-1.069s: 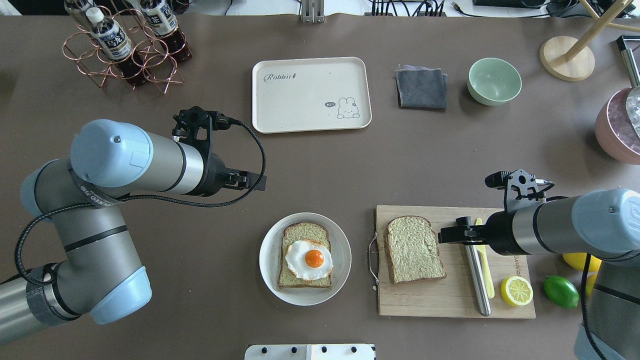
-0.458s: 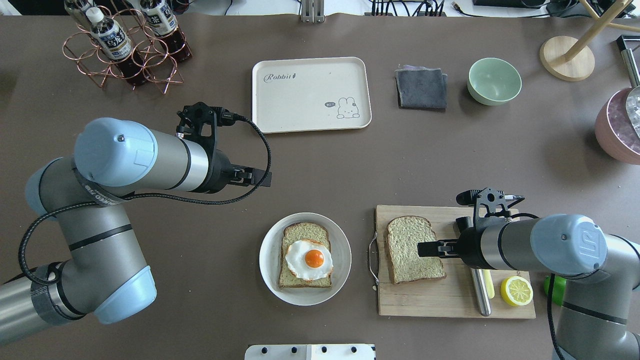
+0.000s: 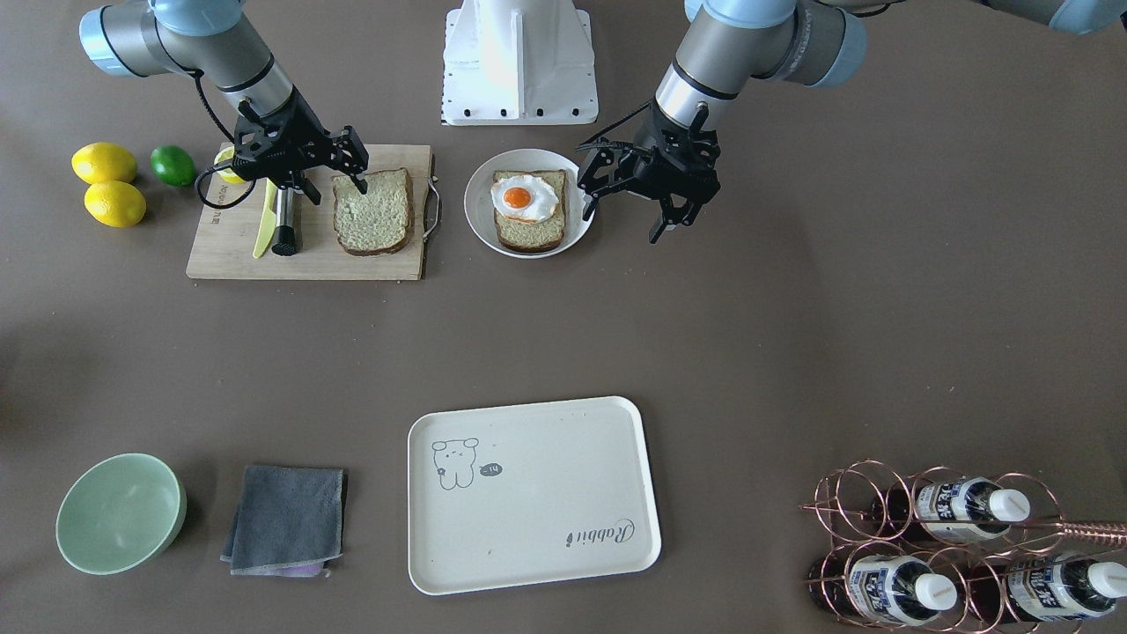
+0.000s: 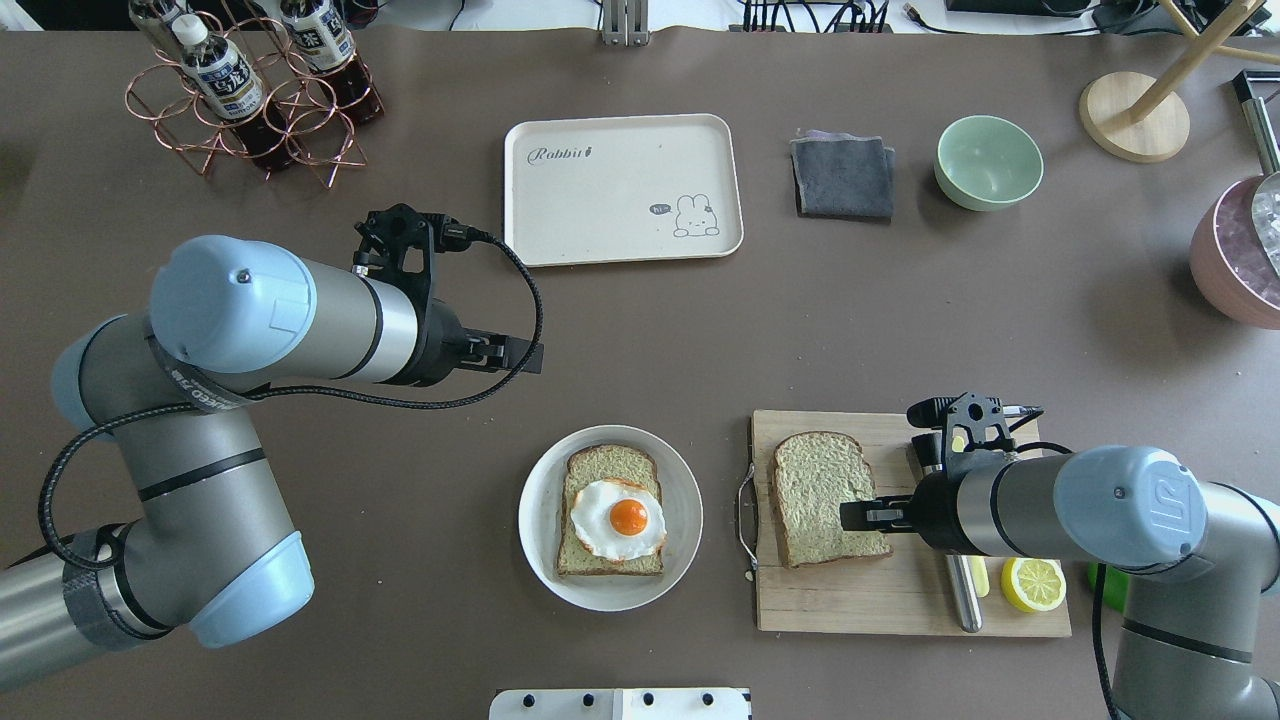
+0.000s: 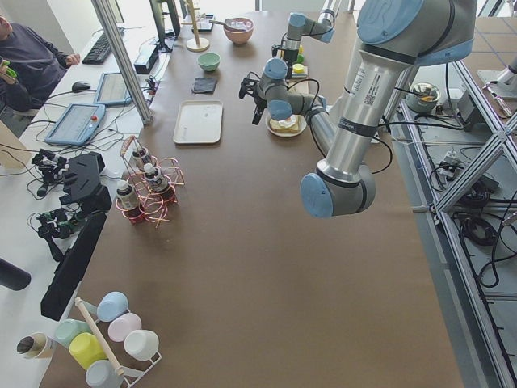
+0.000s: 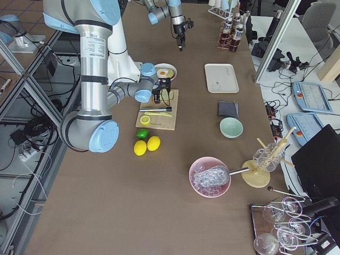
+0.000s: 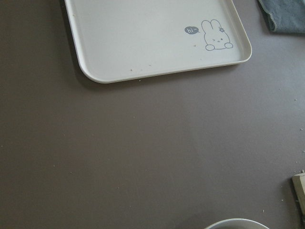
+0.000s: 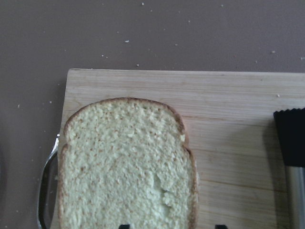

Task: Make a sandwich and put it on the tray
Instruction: 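Grasp the bread slice on the cutting board with the right gripper, then carry the bread slice over the egg toast and lower it onto the plate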

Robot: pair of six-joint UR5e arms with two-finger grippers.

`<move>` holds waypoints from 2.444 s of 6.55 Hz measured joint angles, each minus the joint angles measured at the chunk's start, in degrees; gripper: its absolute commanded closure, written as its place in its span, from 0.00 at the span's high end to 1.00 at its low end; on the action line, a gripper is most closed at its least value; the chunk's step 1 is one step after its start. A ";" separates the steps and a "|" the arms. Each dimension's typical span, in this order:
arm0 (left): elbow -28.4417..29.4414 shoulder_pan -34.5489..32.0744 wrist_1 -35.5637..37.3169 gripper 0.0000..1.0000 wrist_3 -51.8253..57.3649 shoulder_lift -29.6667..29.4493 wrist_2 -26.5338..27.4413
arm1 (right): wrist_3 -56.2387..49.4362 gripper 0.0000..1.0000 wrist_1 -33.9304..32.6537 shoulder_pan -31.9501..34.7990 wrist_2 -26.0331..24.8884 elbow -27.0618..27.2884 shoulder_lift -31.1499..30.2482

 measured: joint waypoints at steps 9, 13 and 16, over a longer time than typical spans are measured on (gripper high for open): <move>0.33 0.09 0.02 0.98 0.19 -0.33 -0.08 | 0.17 0.00 -0.19 1.32 1.66 3.68 -0.61; 0.55 0.04 0.05 0.99 0.59 0.19 -0.55 | 3.05 0.00 -5.69 5.30 5.79 6.33 7.53; 0.92 -0.15 0.05 0.99 2.58 1.64 -0.66 | 5.85 0.00 -17.14 -3.30 -4.09 4.02 20.07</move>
